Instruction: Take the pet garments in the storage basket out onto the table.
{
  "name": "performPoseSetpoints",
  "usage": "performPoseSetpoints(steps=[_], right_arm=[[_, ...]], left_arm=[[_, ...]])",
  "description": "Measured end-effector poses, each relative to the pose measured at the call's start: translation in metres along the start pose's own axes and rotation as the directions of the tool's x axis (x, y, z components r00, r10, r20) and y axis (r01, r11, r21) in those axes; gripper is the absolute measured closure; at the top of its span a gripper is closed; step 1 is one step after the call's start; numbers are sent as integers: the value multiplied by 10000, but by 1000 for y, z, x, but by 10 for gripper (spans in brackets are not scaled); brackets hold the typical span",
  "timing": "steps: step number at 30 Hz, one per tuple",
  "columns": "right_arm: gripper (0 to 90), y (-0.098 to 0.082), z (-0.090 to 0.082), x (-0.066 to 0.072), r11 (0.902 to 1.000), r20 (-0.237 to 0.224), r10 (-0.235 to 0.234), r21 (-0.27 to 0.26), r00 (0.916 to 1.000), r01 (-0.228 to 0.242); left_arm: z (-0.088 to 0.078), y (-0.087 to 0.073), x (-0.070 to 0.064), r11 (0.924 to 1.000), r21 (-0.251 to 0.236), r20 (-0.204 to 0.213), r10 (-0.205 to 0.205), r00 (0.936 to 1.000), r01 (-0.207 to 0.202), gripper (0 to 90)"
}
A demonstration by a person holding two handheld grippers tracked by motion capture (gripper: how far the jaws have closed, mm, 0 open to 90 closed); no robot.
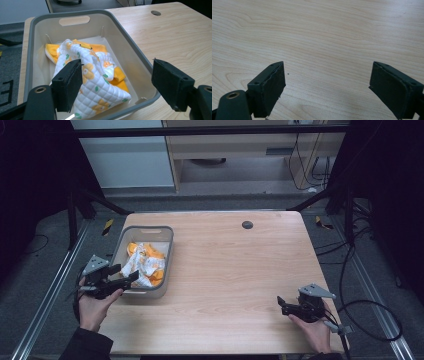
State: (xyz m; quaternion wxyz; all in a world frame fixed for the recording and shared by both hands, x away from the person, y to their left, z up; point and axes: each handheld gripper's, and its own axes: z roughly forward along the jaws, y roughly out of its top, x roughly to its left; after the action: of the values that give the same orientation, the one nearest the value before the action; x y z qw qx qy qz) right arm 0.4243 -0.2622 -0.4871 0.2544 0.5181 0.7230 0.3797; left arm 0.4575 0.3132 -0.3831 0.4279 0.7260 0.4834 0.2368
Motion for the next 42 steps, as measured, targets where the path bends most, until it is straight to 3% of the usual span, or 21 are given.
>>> performPoseSetpoints(steps=[13,18,28,38,42], right_arm=[[129,1,-1,0,10000,-53,74,-27,10000,-74],[129,0,-1,0,10000,-21,4,-8,10000,-4],[128,0,-1,-1,10000,-25,57,-28,10000,-57],[128,0,-1,0,9999,-54,117,-36,9999,-117],[129,0,-1,0,9999,-71,107,-36,9999,-107]], left_arm=[[11,20,7,9977,627,-132,255,9996,-246,247],[20,26,11,9929,1122,-70,409,9991,-399,240],[32,31,14,9874,1526,-133,447,9989,-421,245],[44,37,20,9779,2045,-273,507,9983,-441,246],[51,42,22,9698,2394,-222,532,9983,-464,244]])
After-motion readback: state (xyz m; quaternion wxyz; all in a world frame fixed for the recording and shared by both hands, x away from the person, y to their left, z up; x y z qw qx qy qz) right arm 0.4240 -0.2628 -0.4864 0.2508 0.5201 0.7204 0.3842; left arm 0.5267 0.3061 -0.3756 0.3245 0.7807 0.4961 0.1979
